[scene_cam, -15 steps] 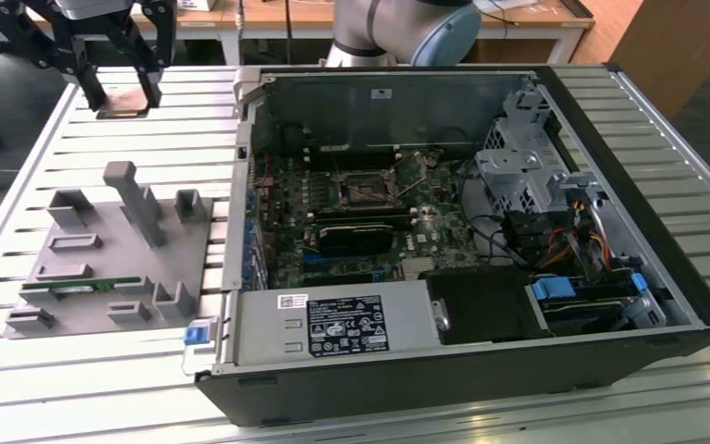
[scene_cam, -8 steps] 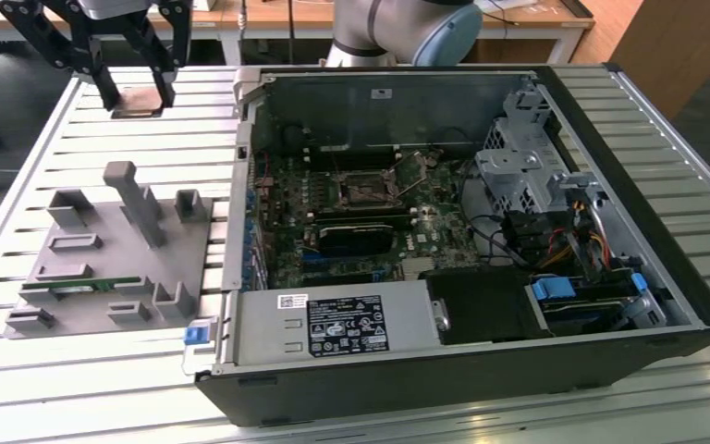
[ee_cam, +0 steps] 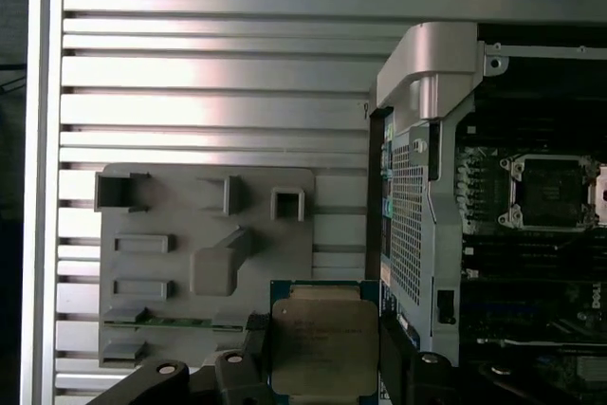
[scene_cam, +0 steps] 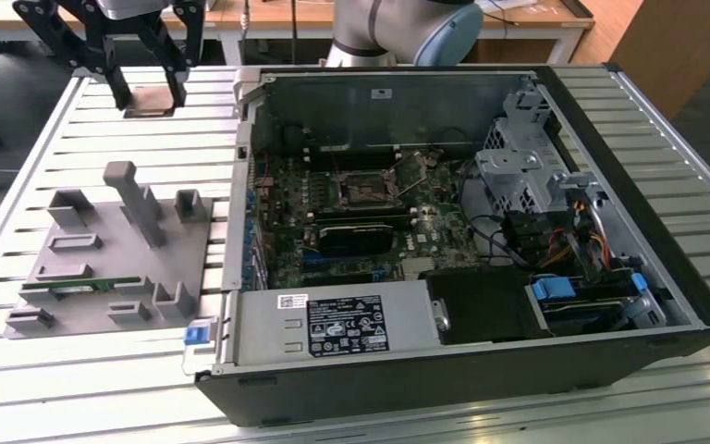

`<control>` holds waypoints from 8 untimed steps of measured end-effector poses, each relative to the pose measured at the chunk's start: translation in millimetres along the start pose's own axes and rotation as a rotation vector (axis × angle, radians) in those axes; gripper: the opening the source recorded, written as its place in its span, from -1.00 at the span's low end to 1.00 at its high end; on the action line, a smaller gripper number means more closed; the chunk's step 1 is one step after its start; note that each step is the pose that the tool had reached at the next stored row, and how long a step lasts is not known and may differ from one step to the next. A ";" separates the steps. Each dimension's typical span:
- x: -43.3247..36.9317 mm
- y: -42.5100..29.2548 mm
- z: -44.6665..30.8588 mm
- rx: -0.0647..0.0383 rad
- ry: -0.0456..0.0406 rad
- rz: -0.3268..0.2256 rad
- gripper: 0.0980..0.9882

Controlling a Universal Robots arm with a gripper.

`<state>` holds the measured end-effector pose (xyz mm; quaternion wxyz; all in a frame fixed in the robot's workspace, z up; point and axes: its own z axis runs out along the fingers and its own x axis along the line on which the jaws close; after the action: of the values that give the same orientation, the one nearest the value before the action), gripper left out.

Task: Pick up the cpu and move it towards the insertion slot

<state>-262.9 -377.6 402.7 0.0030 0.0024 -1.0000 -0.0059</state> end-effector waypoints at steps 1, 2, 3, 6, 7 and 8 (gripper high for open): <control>-0.6 0.0 0.0 -0.004 -0.0001 0.000 0.00; -1.4 0.1 0.0 -0.010 -0.0002 0.000 0.00; -2.2 0.2 0.1 -0.015 -0.0002 0.000 0.00; -5.5 0.2 0.0 -0.018 -0.0001 0.000 0.00; -6.8 0.3 0.0 -0.018 -0.0001 0.000 0.00; -8.3 0.3 0.0 -0.018 -0.0001 0.000 0.00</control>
<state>-254.6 -377.3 402.7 0.0030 0.0026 -0.9999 -0.0147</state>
